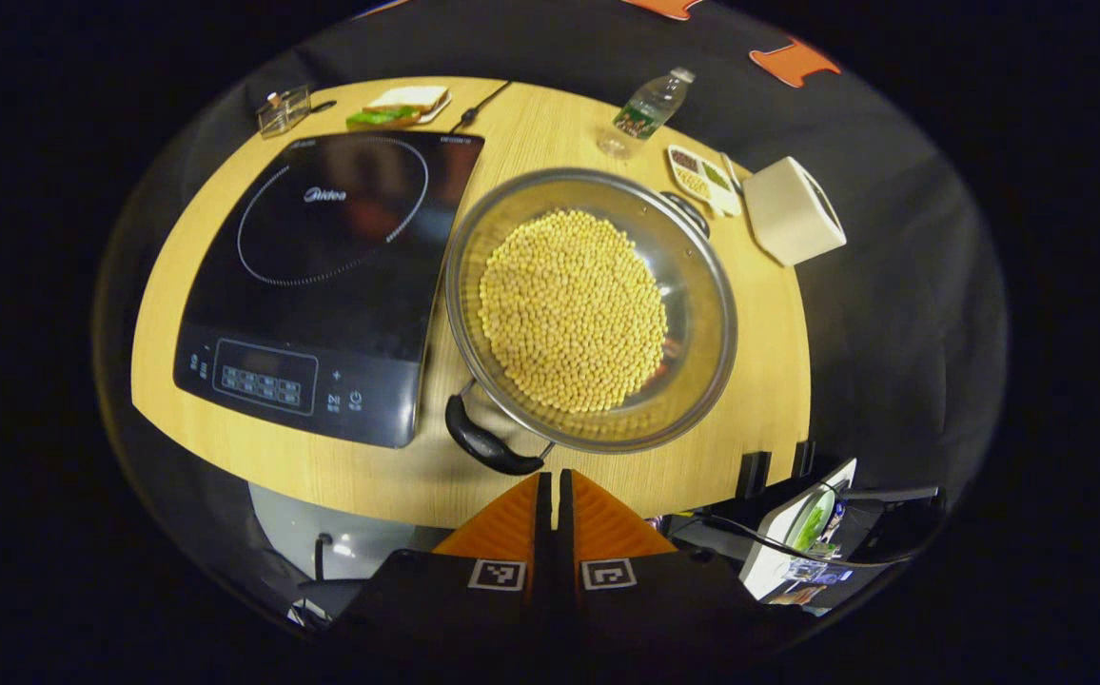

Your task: First push the handle of the pot to place it horizontally, then grasp the pot with both hands and set it on the induction cooktop.

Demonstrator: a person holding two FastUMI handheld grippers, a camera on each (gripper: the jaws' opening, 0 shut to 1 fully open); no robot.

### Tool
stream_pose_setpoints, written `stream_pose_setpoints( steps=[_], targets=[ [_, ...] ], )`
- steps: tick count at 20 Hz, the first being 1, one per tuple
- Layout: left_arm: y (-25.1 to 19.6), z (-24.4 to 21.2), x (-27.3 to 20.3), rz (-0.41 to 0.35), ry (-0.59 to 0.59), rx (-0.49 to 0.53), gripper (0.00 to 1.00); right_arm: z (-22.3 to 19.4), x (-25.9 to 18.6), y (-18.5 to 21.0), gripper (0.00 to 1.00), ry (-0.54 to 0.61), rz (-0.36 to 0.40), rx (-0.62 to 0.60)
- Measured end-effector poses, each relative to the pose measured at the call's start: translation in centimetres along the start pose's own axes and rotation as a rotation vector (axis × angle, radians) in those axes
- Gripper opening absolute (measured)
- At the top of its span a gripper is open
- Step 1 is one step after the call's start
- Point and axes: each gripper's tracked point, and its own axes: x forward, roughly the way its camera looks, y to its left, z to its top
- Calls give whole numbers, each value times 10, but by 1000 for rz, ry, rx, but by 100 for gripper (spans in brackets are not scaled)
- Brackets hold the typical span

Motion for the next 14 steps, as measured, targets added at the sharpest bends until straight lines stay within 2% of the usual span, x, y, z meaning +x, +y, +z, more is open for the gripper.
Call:
stream_pose_setpoints(
  steps=[6,14],
  targets=[
    [4,-24,30,20,148,-13,7,-5,1,0,95,16,-4,-11],
    [19,-16,56,80,176,-102,8,-24,2,2,95,66,-11,-13]
  ],
)
